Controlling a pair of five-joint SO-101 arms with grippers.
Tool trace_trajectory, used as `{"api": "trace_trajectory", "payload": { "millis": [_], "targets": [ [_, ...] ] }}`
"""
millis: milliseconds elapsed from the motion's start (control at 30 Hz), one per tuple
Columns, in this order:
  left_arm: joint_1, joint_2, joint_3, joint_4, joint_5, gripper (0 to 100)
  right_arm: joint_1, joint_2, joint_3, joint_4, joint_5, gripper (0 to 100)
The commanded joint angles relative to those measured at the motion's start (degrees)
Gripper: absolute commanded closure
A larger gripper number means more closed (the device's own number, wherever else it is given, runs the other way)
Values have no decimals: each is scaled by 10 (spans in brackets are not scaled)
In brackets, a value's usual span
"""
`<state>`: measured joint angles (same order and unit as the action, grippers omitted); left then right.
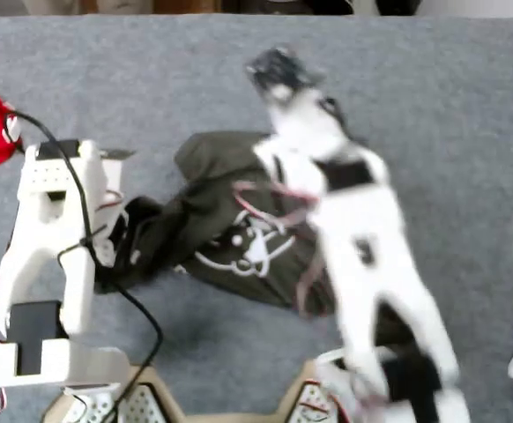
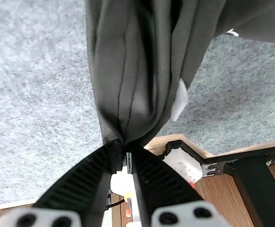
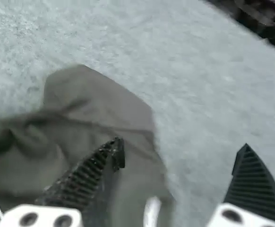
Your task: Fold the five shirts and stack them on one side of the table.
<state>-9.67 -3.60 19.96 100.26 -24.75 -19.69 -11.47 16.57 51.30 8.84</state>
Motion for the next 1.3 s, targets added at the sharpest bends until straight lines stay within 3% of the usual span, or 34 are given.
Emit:
{"api": "trace_trajectory", "payload": {
  "millis": [0, 167, 367, 467, 567, 667, 767, 1100, 1267],
  "targets": [
    [-6, -20, 1, 5, 3, 982, -27, 229, -197, -16, -47, 638],
    [-6, -20, 1, 5, 3, 982, -33, 491, -480, 65, -81, 638],
    [-5, -20, 0, 4, 3, 982, -42, 753, -825, 242, -91, 642],
    [-4, -19, 0, 4, 1, 982, -43, 858, -983, 332, -90, 713],
    [-4, -19, -3, 4, -1, 982, -39, 945, -1119, 403, -87, 847],
    [-3, -19, -4, 2, -2, 982, -31, 945, -1113, 455, -87, 998],
    [-4, -19, 0, -20, -2, 982, -20, 921, -1105, 511, -91, 990],
    [-4, -19, -4, -25, -2, 982, 25, 789, -1083, 513, -91, 994],
    [-5, -19, -4, -25, -3, 982, 25, 655, -892, 513, -91, 994]
  ]
}}
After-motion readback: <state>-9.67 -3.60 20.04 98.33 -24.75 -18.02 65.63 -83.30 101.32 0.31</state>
